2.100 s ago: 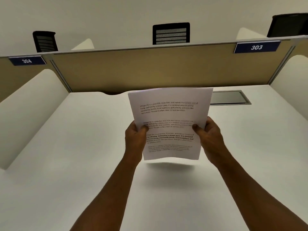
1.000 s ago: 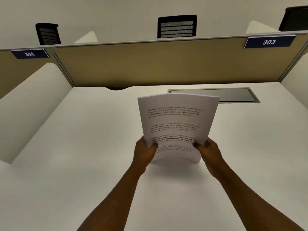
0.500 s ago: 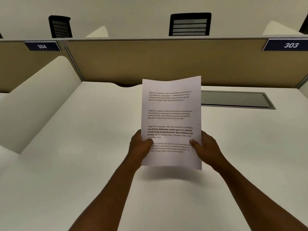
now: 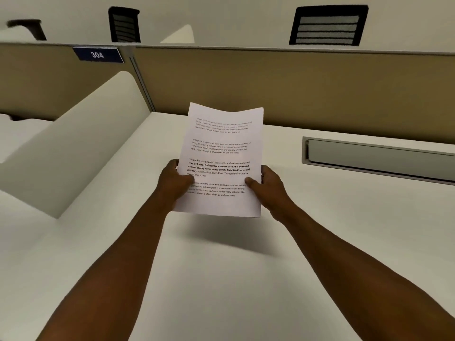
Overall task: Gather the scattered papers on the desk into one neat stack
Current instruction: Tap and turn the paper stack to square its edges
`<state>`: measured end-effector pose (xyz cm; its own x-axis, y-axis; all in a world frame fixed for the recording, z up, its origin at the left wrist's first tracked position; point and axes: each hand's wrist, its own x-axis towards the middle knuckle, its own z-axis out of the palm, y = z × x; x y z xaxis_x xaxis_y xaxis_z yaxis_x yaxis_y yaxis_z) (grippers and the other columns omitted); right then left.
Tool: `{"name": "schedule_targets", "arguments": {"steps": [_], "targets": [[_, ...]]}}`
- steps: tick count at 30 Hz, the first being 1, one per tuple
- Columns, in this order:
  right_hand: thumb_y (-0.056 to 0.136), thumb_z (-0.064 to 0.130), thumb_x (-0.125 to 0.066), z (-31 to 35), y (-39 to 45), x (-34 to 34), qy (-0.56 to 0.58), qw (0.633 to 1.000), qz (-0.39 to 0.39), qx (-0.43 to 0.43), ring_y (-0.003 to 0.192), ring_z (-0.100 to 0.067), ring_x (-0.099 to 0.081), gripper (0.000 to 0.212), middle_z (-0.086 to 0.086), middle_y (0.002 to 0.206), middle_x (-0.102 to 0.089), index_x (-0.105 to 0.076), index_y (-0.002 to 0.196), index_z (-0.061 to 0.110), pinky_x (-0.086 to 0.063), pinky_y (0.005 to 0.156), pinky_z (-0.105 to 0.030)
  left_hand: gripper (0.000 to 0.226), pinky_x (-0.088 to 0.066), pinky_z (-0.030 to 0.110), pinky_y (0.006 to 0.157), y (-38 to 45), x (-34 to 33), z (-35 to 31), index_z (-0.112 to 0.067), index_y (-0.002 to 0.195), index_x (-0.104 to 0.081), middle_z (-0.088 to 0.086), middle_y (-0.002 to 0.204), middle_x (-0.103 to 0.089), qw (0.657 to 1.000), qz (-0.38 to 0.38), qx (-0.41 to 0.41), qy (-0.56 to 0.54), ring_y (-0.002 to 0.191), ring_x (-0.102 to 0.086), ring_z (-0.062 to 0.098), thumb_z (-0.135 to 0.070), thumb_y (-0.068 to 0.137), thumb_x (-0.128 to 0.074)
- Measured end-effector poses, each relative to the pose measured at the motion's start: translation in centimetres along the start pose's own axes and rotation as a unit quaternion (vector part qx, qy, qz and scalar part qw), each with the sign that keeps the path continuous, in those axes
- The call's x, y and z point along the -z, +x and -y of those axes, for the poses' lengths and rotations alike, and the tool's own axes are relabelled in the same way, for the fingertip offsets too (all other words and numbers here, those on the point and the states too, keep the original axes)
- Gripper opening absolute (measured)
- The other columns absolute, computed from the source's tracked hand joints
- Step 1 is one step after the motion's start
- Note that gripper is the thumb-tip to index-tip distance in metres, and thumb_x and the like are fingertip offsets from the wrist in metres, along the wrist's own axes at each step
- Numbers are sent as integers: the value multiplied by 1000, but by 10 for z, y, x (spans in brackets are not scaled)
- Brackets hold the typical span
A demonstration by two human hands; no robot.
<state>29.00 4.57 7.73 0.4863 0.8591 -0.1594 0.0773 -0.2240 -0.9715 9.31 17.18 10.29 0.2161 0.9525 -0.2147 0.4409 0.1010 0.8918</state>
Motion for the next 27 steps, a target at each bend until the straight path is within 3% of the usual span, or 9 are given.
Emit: {"name": "schedule_targets", "arguments": {"steps": [7, 12, 15, 20, 24, 27], "targets": [[88, 16, -65, -10, 71, -77, 38, 998, 24, -48, 104, -20, -64, 30, 0, 118, -65, -54, 115, 19, -53, 93, -41, 51, -42, 23, 61, 87, 44, 17, -16, 123, -57, 5, 107, -62, 999, 8, 37, 38, 89, -57, 23, 6, 77, -64], [81, 19, -69, -21, 118, -119, 24, 995, 25, -94, 100, -22, -65, 36, -2, 115, -67, -56, 114, 16, -56, 87, -44, 50, -51, 35, 78, 151, 67, 33, -22, 111, -62, 9, 112, -67, 994, 29, 89, 46, 95, -62, 31, 2, 67, -69], [82, 19, -70, -25, 147, -141, 16, 993, 25, -114, 96, -22, -66, 33, -3, 113, -66, -56, 111, 16, -58, 80, -39, 49, -52, 32, 74, 188, 72, 50, -20, 114, -63, 11, 113, -68, 992, 34, 103, 57, 88, -63, 27, 4, 71, -67], [79, 21, -69, -28, 181, -168, -15, 991, 18, -133, 98, -23, -65, 34, -1, 112, -66, -56, 110, 17, -58, 83, -42, 64, -52, 47, 95, 230, 79, 75, -17, 127, -58, 13, 121, -64, 989, 18, 118, 93, 107, -62, 33, 0, 66, -71], [75, 19, -66, -26, 198, -182, -24, 989, 5, -146, 91, -25, -68, 28, -3, 106, -70, -62, 103, 14, -60, 78, -41, 63, -51, 43, 95, 250, 80, 71, -13, 131, -57, 15, 127, -60, 984, -12, 93, 152, 112, -59, 34, -3, 70, -71], [72, 29, -66, -18, 208, -188, -44, 987, -39, -148, 84, -25, -69, 32, -2, 96, -70, -63, 98, 12, -61, 74, -40, 62, -46, 38, 96, 258, 78, 63, -11, 135, -53, 15, 134, -56, 978, -25, 77, 191, 119, -55, 33, -6, 76, -71]]}}
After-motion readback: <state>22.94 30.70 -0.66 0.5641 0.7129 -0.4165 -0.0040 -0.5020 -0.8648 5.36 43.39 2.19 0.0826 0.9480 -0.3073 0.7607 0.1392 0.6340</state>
